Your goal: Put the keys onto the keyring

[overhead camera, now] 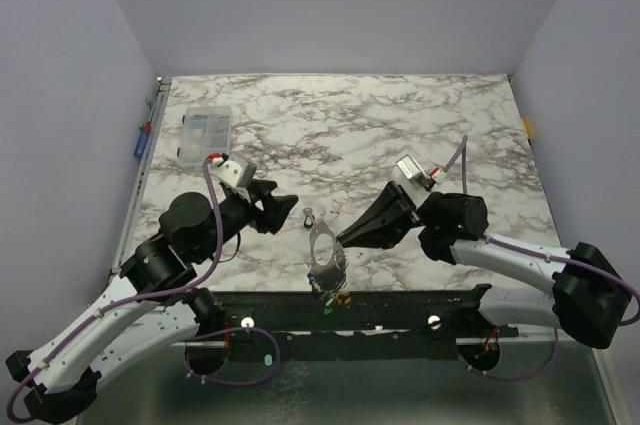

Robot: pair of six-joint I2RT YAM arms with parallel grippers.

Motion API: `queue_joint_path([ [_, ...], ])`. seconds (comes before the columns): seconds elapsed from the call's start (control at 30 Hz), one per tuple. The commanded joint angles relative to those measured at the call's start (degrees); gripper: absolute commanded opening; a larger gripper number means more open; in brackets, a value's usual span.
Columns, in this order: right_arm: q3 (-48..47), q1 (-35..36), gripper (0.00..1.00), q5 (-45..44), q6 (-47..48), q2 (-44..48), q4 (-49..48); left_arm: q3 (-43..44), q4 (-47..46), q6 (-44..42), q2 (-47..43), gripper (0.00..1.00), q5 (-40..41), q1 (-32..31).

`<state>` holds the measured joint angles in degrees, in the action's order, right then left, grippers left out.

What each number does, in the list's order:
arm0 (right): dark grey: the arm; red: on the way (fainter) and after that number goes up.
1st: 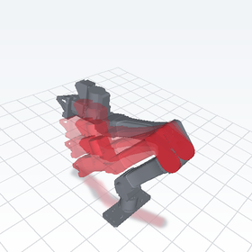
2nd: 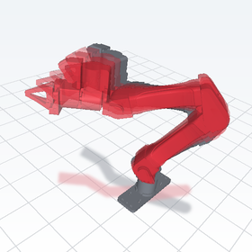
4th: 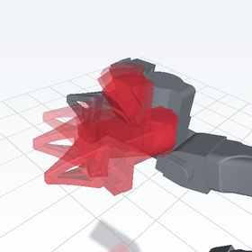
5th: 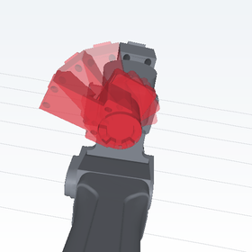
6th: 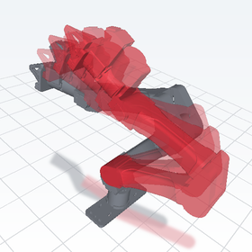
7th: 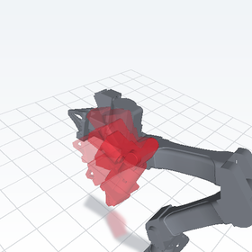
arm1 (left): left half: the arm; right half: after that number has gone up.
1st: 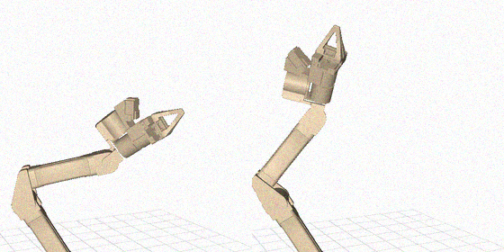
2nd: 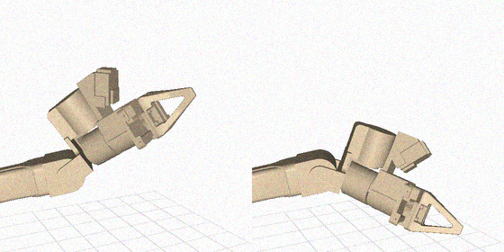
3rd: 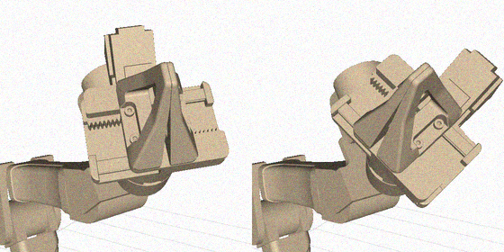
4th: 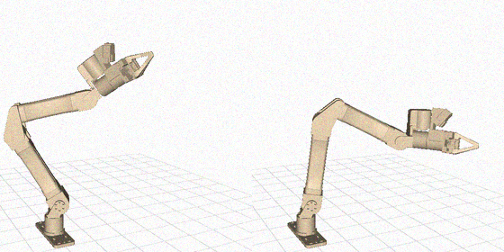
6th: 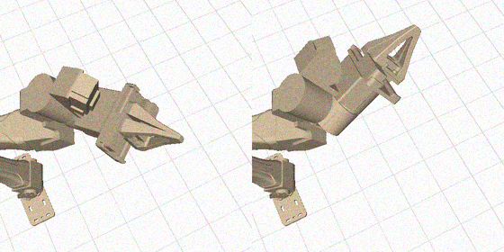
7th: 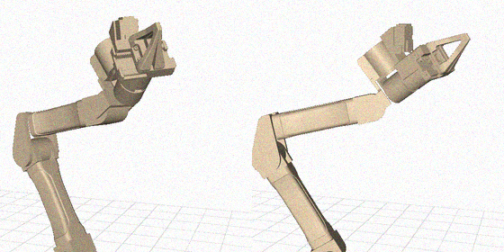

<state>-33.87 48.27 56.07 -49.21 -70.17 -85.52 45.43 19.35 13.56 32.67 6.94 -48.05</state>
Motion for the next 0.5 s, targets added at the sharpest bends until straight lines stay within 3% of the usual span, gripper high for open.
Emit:
queue_joint_path([
  [0.0, -0.9, -0.3, 0.01, -7.8, 10.8, 6.1, 8.1, 4.3, -1.7, -2.0, -1.4, 0.61, -9.7, 0.1],
  [0.17, -3.6, -0.3, 0.01, -12.2, 22.2, 11.9, 27.5, 5.8, -3.9, -3.6, -1.3, 0.60, -18.4, 0.1],
  [0.47, -8.5, -0.3, 0.01, -9.6, 24.9, 13.0, 41.6, 8.5, -13.6, -5.5, 3.5, 0.54, -32.2, 0.1],
])
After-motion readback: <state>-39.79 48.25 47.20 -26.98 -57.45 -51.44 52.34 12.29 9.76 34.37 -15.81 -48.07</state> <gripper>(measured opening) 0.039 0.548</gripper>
